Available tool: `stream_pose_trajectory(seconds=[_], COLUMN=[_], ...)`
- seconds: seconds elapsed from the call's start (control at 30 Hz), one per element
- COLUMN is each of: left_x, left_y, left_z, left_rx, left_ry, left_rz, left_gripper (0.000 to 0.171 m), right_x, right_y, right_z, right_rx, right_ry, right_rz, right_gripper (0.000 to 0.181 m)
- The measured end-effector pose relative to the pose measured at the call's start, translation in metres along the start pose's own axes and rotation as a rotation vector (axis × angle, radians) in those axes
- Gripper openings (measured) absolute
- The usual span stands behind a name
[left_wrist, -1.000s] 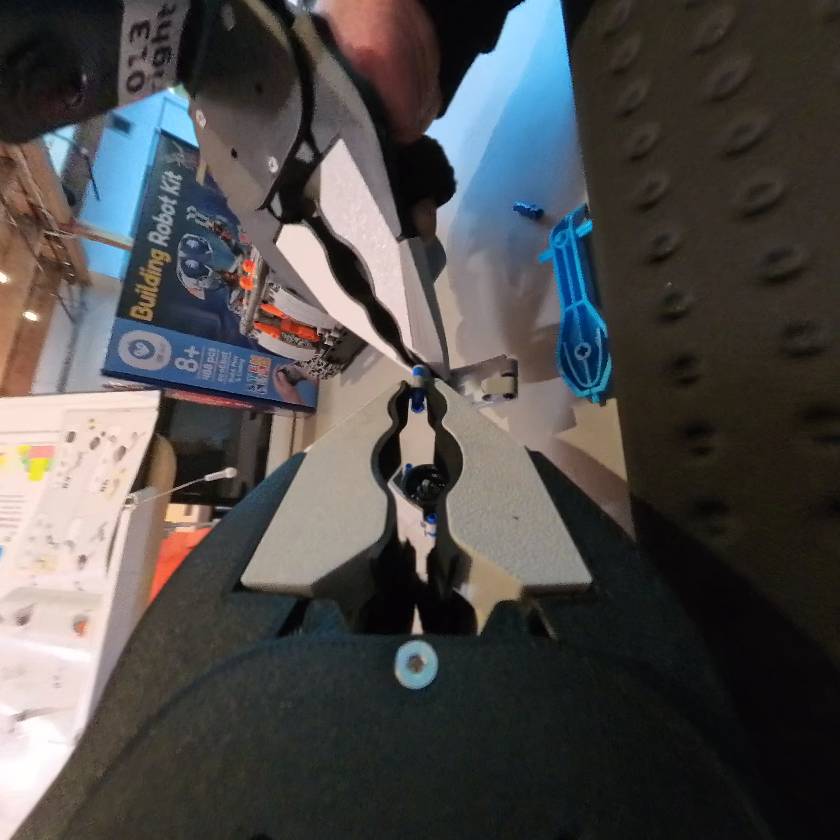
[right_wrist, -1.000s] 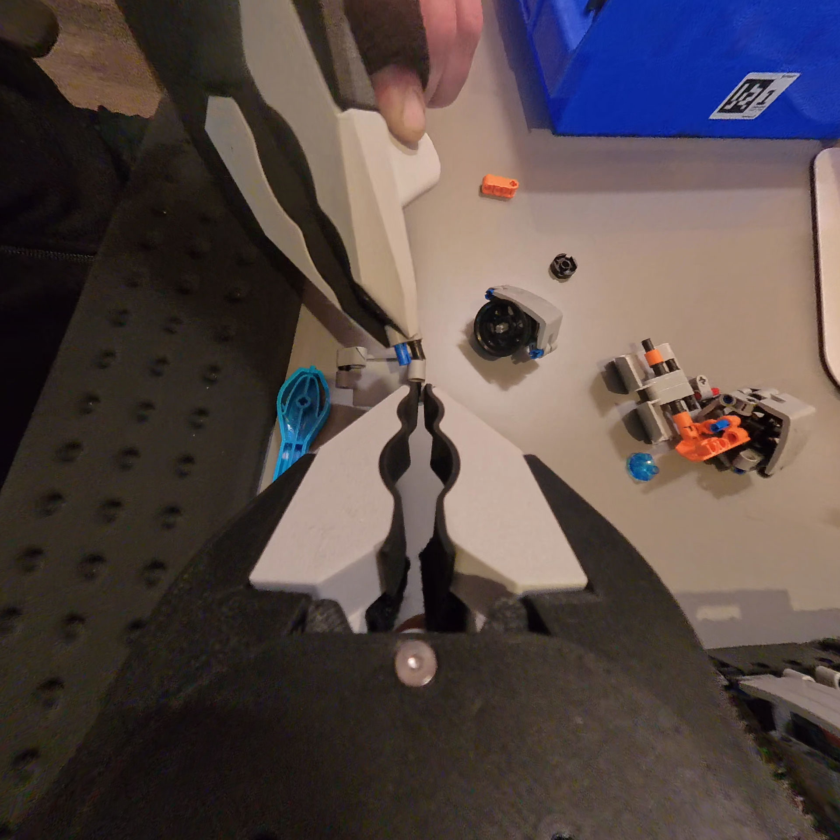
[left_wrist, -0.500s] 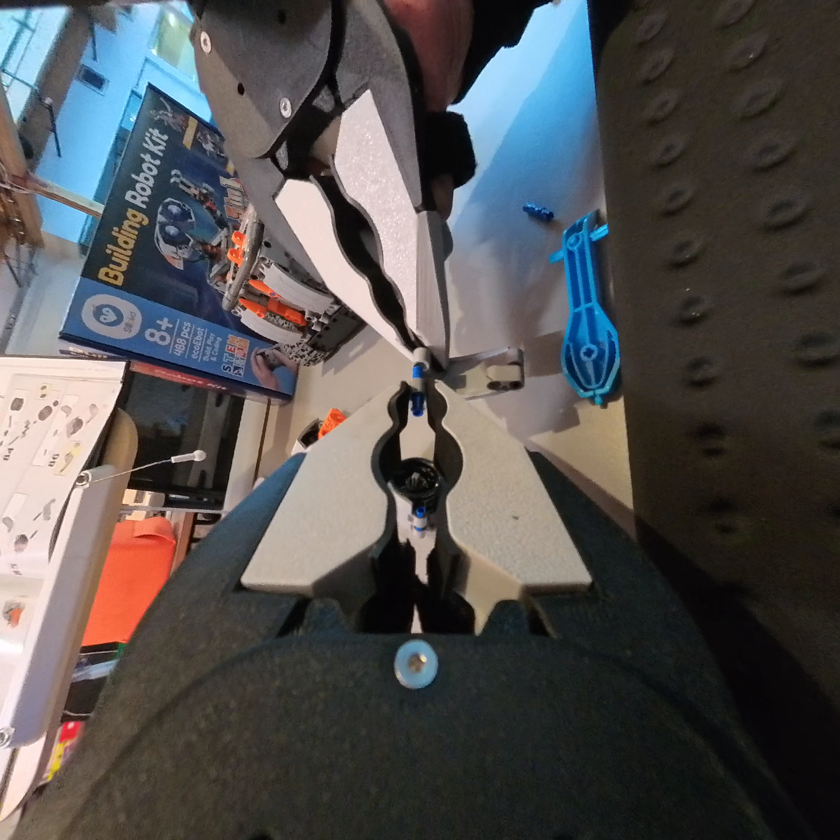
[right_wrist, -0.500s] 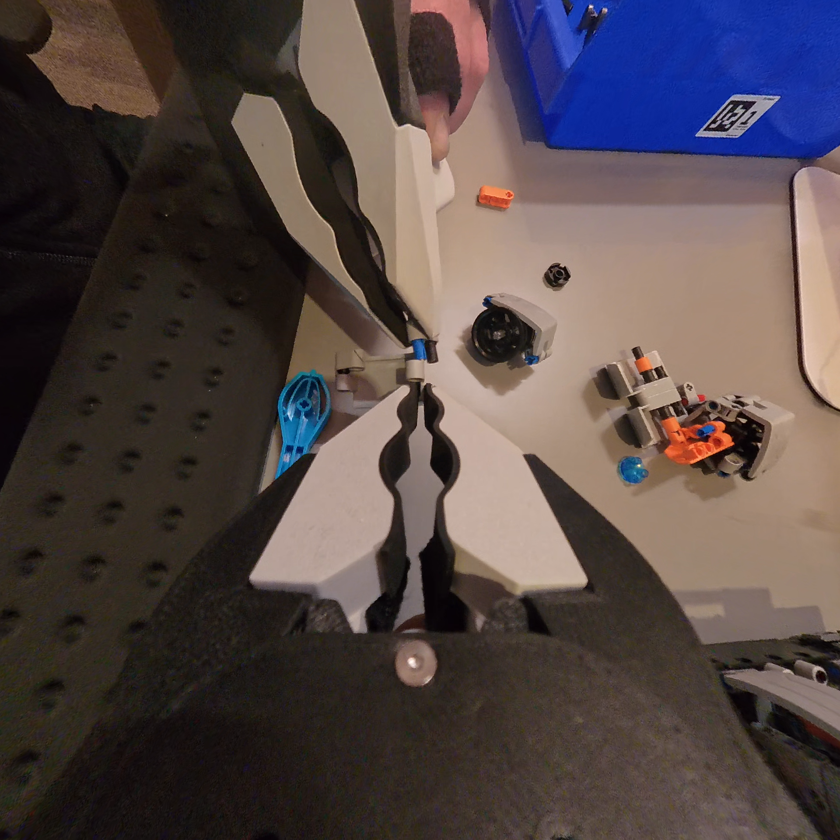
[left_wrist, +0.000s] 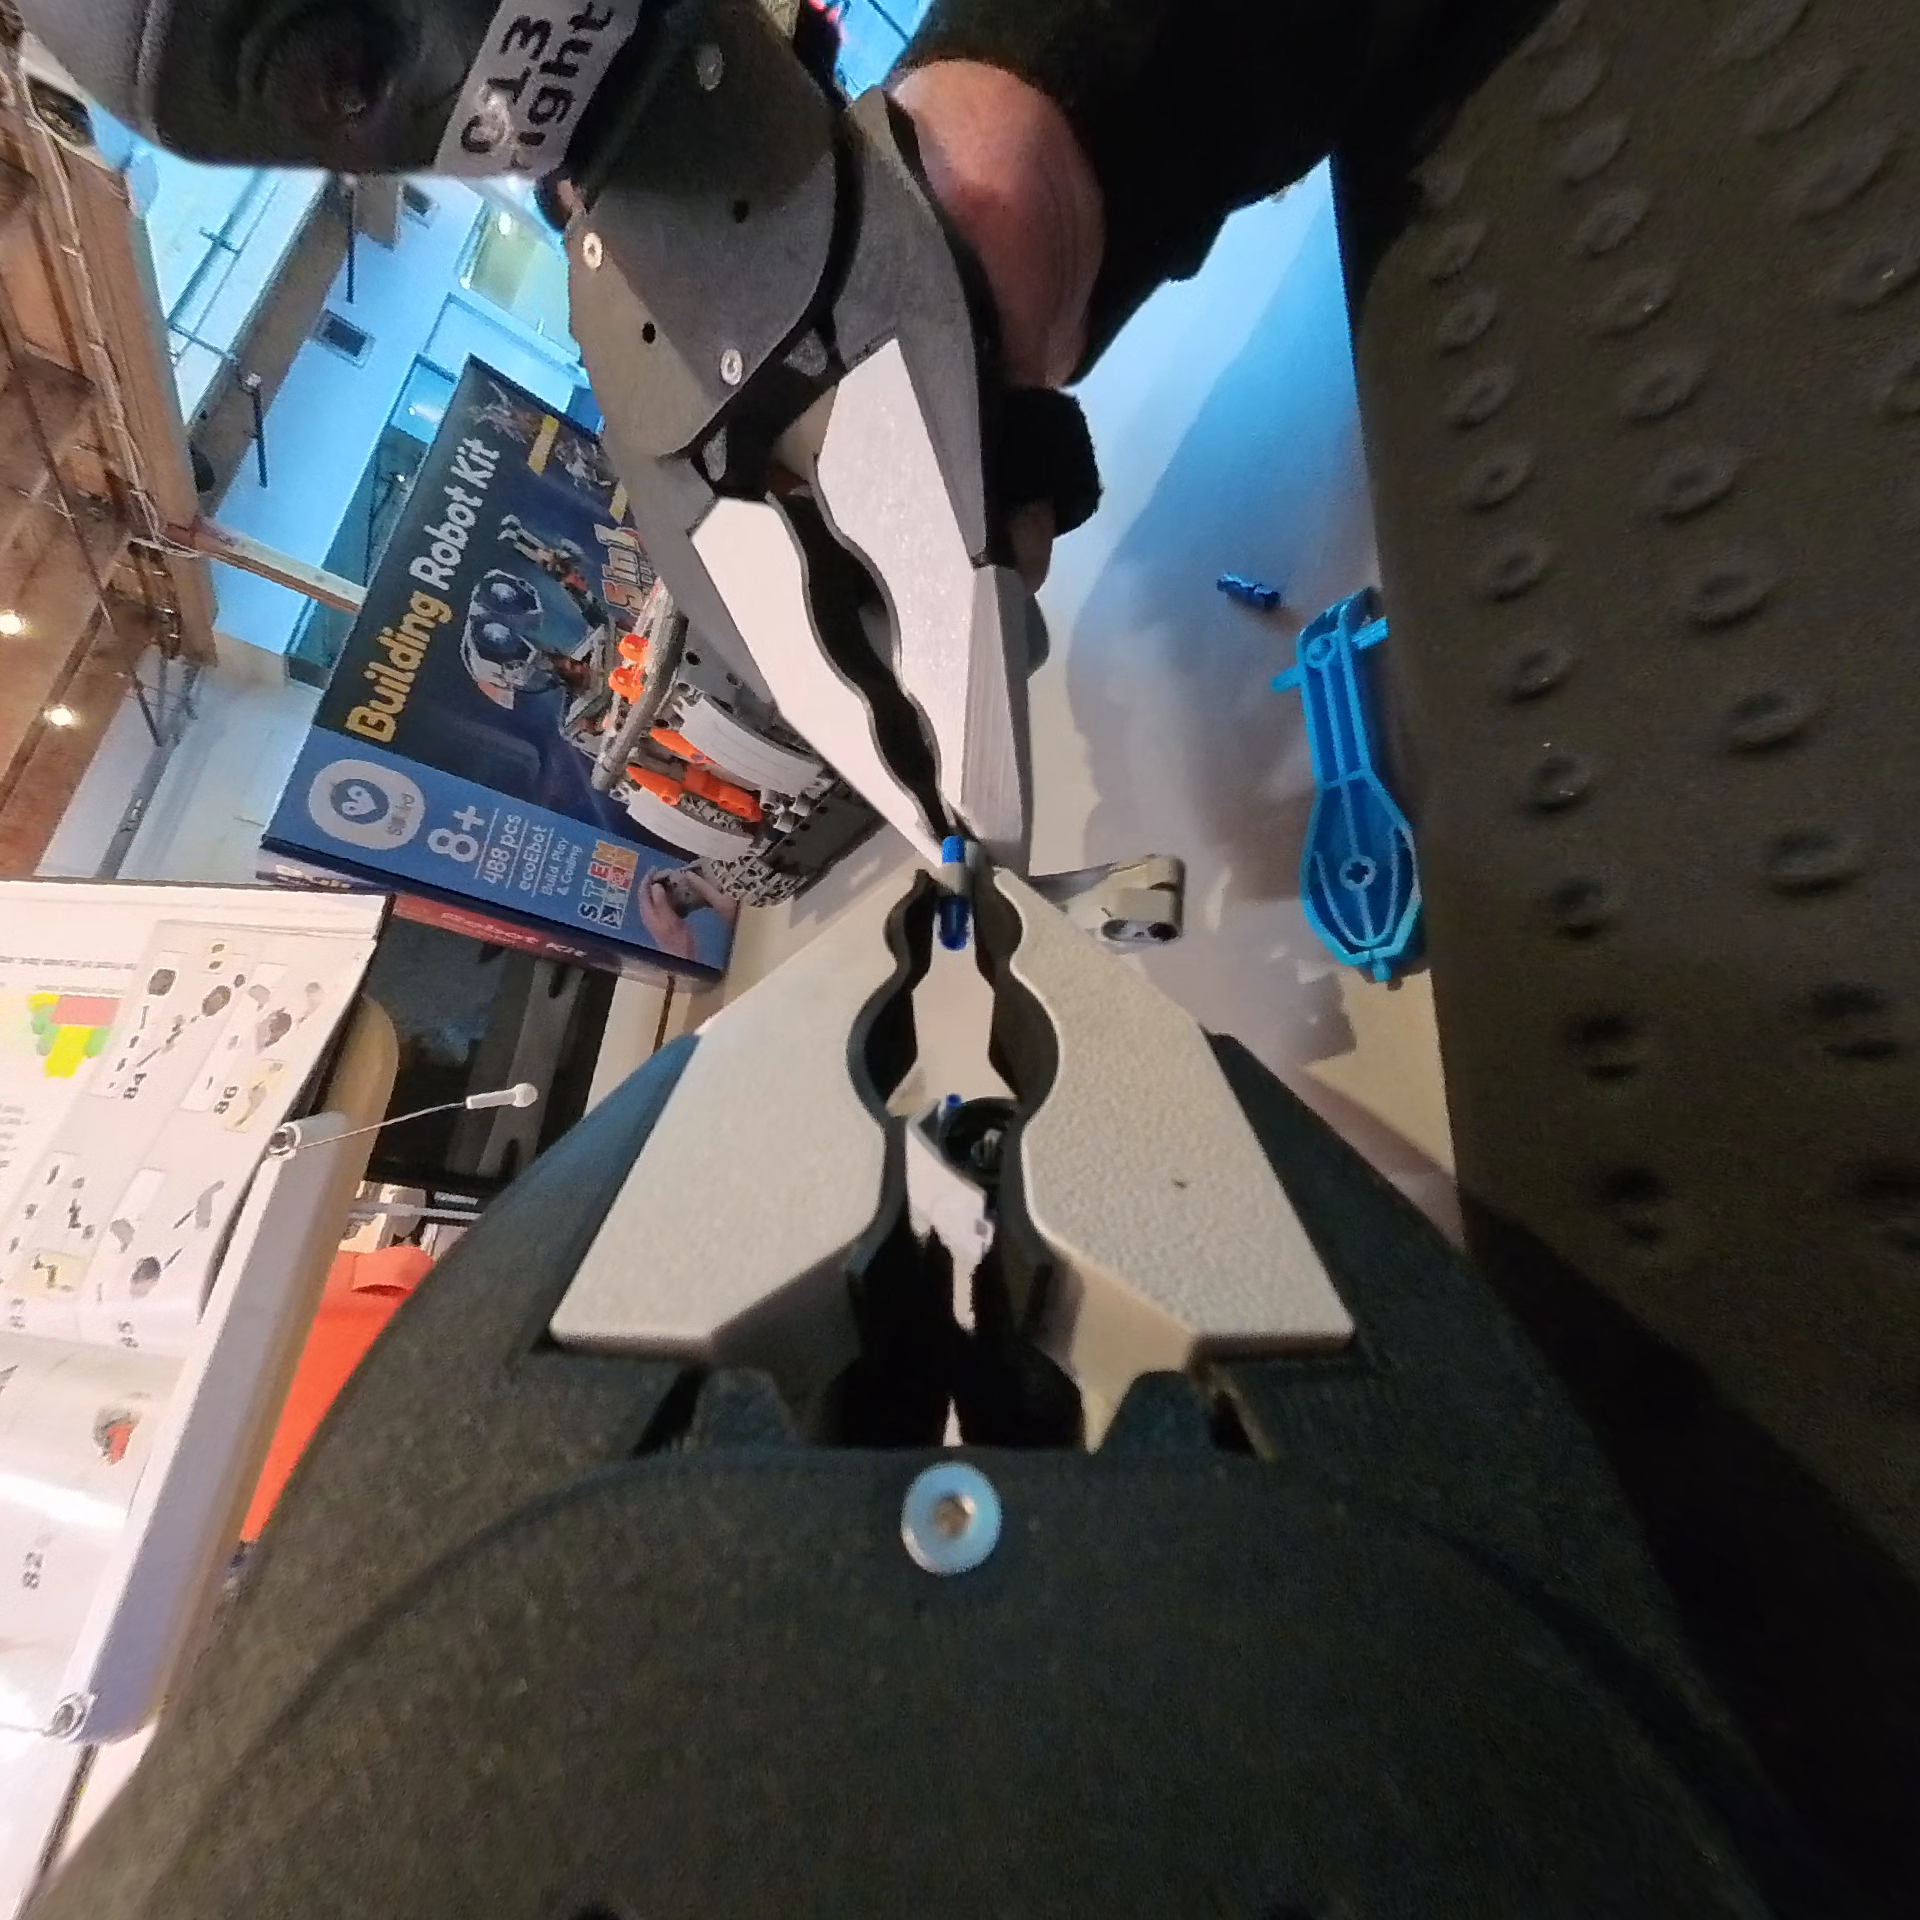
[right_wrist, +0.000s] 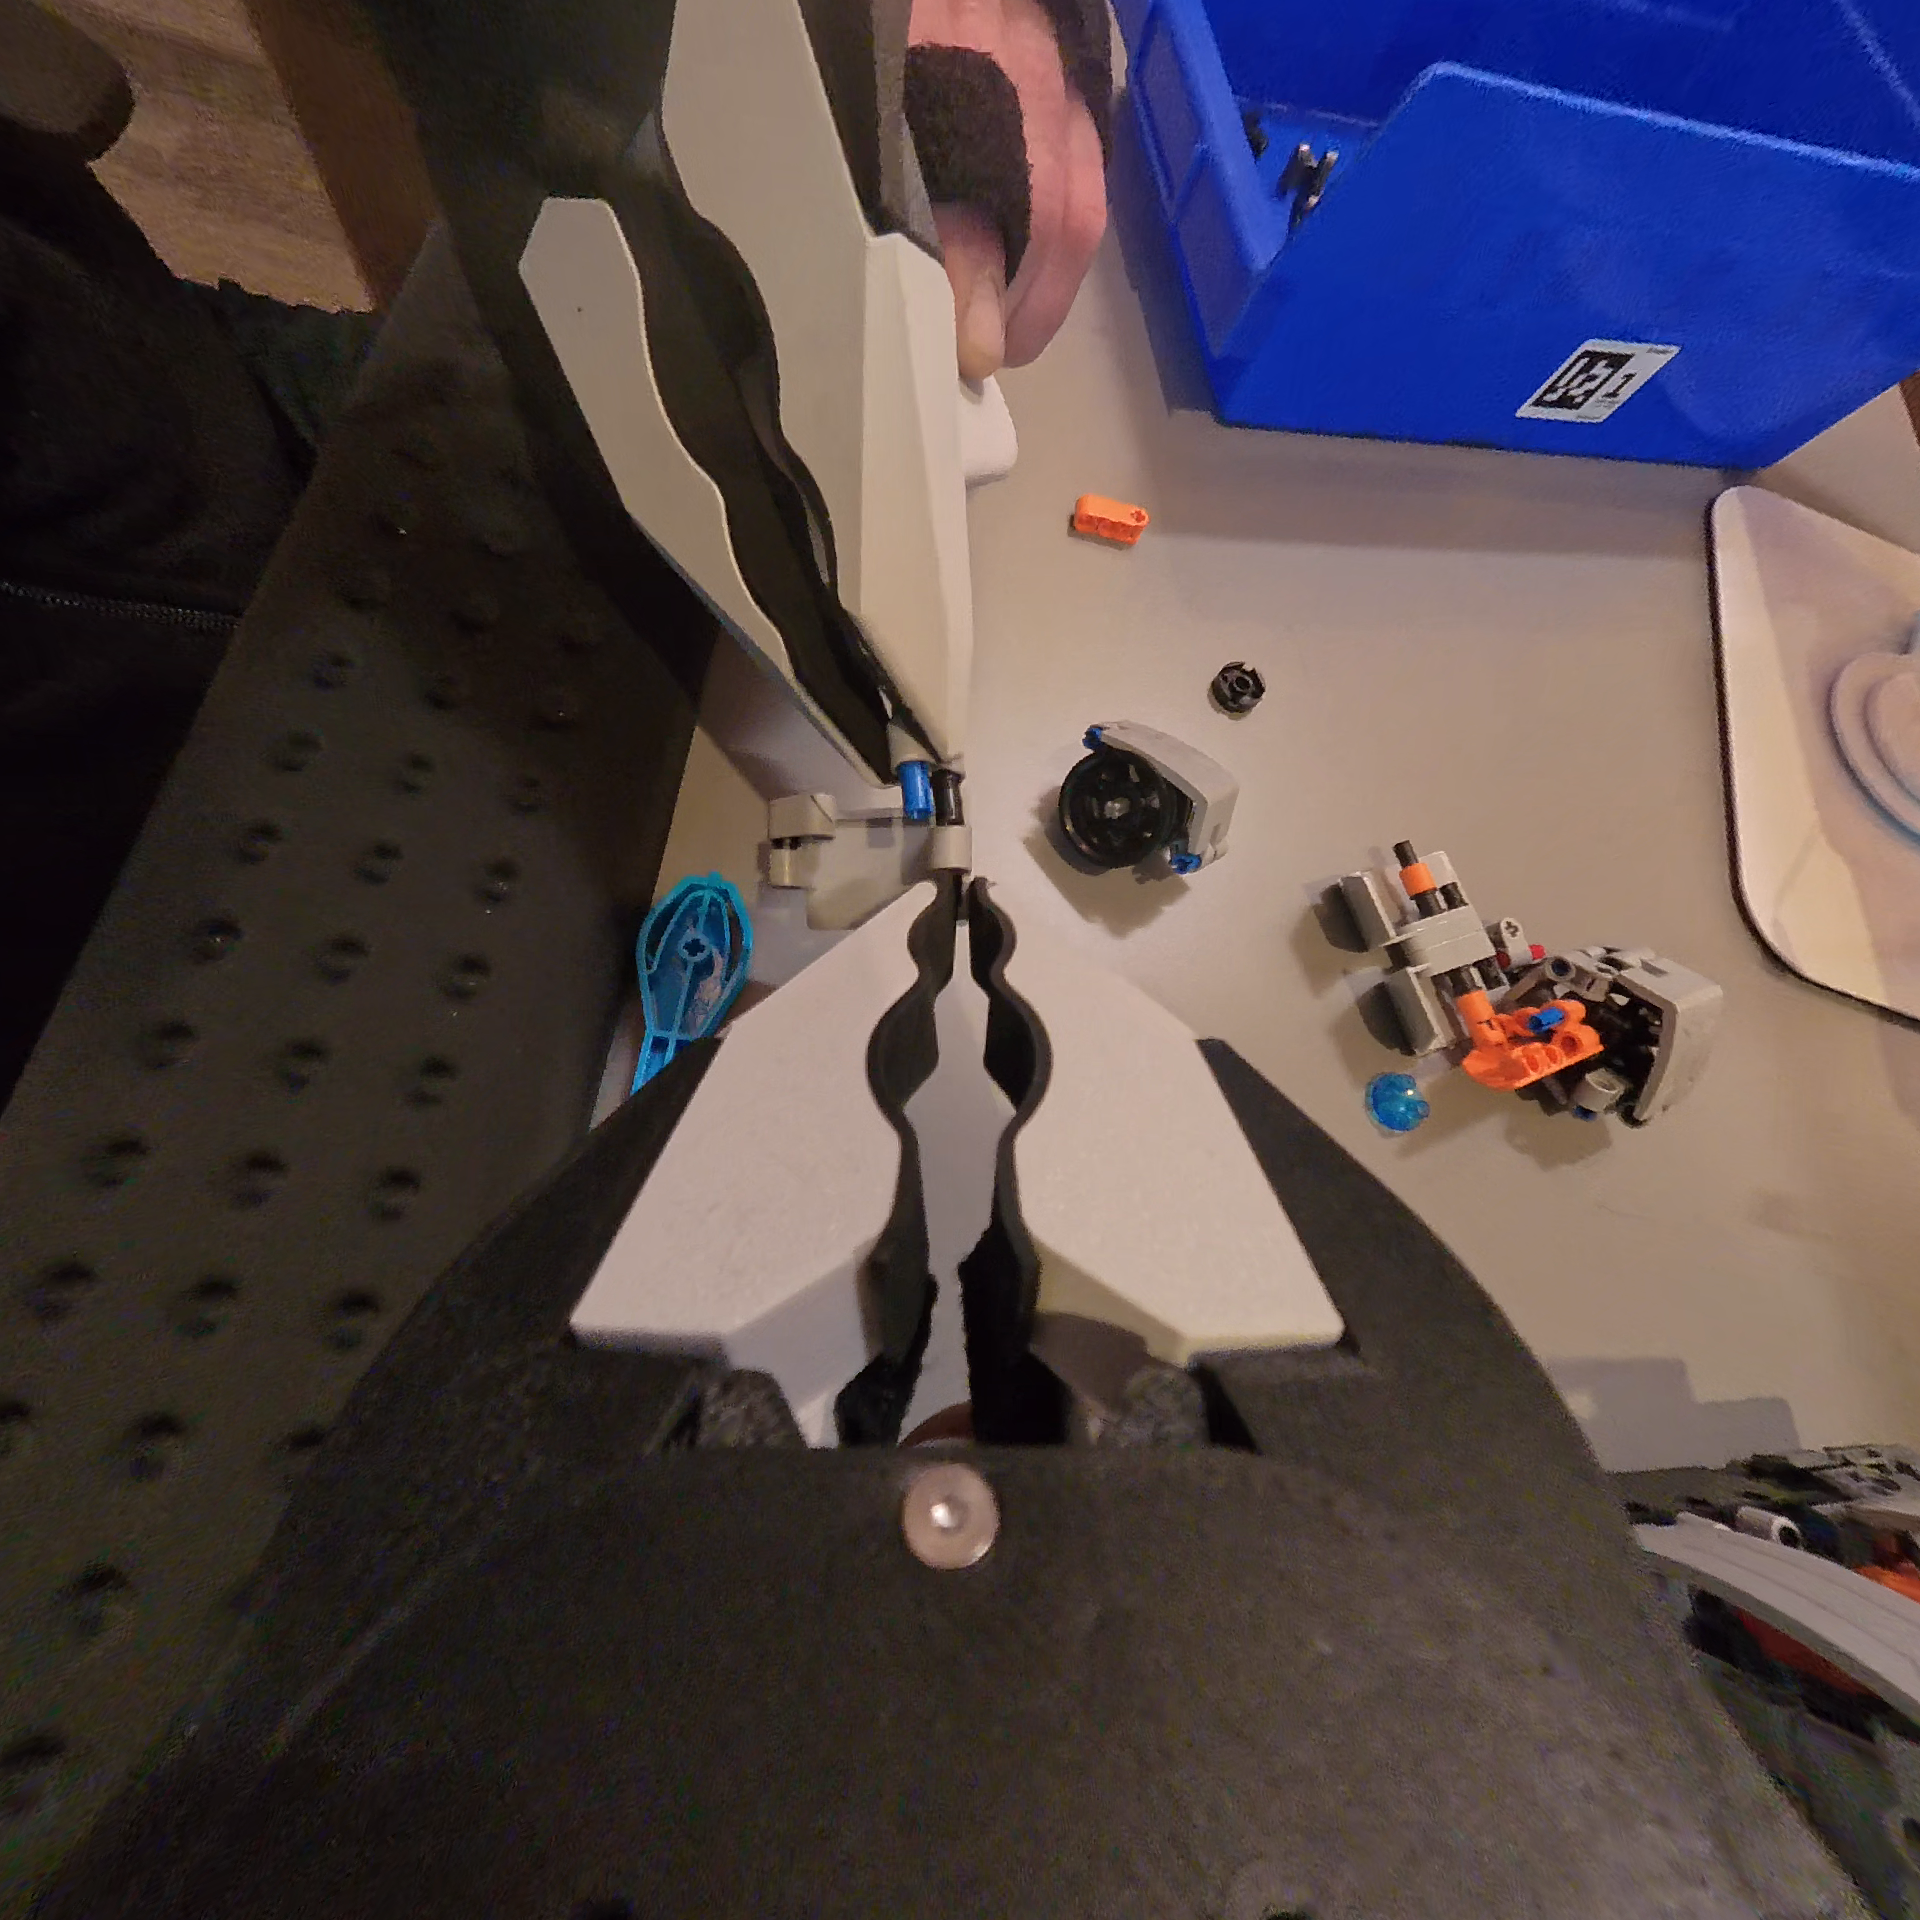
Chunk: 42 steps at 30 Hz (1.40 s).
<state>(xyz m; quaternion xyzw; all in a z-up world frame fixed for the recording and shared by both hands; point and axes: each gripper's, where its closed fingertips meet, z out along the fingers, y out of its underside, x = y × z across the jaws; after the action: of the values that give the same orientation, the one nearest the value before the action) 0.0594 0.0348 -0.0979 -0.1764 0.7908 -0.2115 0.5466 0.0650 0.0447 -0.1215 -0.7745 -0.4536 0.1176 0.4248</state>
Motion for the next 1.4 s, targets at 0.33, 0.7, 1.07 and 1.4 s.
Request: stream_pose_trajectory(seconds=[0.33, 0.7, 1.07, 1.4], left_x=[0.0, -0.002, -0.002, 0.01], left_y=[-0.002, -0.014, -0.023, -0.011], left_z=[-0.002, -0.009, -0.014, -0.006], left_rx=[0.018, 0.12, 0.214, 0.174], left_ry=[0.0, 0.061, 0.151, 0.264], left_rz=[0.034, -0.089, -0.237, -0.327], left_gripper=[0.005, 0.005, 0.005, 0.006], right_x=[0.0, -0.005, -0.01, -0.01], right_y=[-0.004, -0.014, -0.02, -0.005], right_z=[-0.001, -0.006, -0.008, -0.001], right_rx=[0.002, 0.045, 0.067, 0.002], right_ry=[0.029, 0.042, 0.052, 0.007], right_rz=[-0.043, -0.134, -0.201, -0.149], right_gripper=[0.0, 0.0, 0.0, 0.0])
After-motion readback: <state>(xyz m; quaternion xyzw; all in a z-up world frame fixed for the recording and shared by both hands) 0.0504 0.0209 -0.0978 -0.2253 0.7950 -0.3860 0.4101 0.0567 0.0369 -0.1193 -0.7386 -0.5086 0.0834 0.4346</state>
